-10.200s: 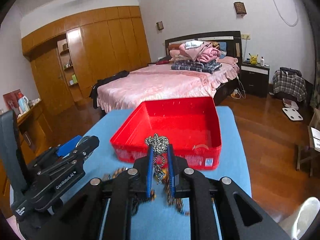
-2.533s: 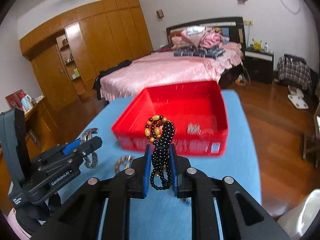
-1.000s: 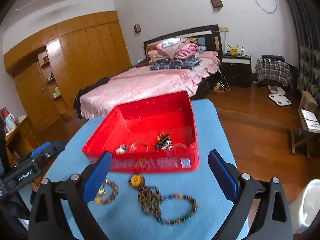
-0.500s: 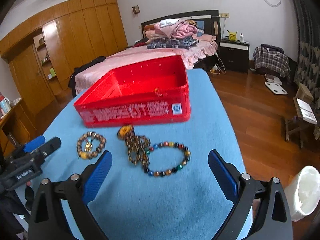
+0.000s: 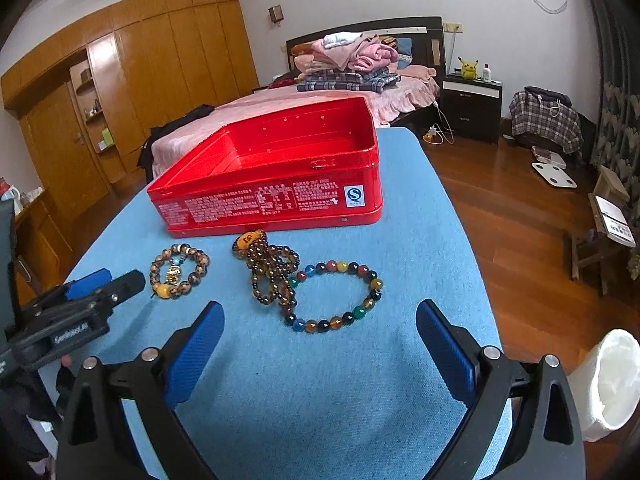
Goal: Organize jewelry
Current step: 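Lift both tools out of the tin and move back over the table, then grasp the wooden bead bracelet by its gold charm with the left tool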
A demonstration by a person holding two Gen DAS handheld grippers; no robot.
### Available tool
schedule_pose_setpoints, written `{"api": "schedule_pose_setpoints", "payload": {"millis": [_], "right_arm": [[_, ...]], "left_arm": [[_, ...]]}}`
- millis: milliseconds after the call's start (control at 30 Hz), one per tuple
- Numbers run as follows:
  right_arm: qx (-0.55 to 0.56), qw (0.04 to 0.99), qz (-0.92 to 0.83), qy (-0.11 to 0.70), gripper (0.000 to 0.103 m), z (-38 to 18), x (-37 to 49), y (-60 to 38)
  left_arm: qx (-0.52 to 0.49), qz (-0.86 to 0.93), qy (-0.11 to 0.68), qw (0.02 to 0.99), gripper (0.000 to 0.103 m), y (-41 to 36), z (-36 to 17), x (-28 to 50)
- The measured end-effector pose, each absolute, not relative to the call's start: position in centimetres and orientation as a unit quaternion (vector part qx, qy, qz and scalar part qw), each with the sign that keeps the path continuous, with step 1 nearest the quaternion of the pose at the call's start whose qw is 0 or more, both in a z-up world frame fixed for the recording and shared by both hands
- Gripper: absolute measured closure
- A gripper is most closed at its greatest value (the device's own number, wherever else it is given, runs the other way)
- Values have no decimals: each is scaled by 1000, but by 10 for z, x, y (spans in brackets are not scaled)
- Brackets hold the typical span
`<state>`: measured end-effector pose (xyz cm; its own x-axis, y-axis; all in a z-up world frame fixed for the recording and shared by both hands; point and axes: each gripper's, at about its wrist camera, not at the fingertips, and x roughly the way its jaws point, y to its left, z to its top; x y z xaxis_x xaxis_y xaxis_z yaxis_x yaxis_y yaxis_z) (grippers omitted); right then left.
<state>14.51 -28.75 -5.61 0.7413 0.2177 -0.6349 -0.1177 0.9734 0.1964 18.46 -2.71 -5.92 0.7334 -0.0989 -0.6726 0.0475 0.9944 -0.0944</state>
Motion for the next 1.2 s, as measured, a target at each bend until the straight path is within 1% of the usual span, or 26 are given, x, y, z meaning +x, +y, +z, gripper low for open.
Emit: {"api": "schedule_pose_setpoints", "payload": {"millis": [33,67,100,167,233,367,433,567,600,800,900,1033,1200], "right_arm": [[74,930,90,349,8,-57,145,-288],[76,930,90,349,8,-57,146,-289],[76,930,91,348,8,-56,146,-289],[76,930,91,347,8,-55,146,-289],[75,930,92,347,8,-56,145,-288],[78,930,95,346,8,-56,145,-289],[79,930,96,346,8,-56,145,-289],[82,930,98,345,8,-56,145,-290],[83,930,99,345,8,-56,146,-291],[88,929,99,346,8,-57,146,-291],[88,929,99,345,8,-57,145,-291],[93,929,99,345,8,-57,146,-292],[93,930,99,342,8,-56,145,-292]], "left_arm": [[-36,-40,363,930,31,-28,-59,186],[-37,-40,361,931,36,-29,-58,187],[-38,-44,363,930,45,-30,-58,189],[-44,-52,368,927,47,-32,-58,194],[-45,-62,371,925,57,-37,-59,198],[-44,-71,385,919,62,-47,-62,208],[-45,-75,394,915,70,-50,-66,213],[-48,-81,414,906,71,-55,-73,223],[-51,-88,420,902,73,-57,-75,226],[-52,-88,426,899,73,-60,-79,233],[-56,-76,426,900,87,-55,-78,234],[-62,-87,419,902,88,-52,-76,227],[-61,-93,388,915,88,-46,-61,206]]}}
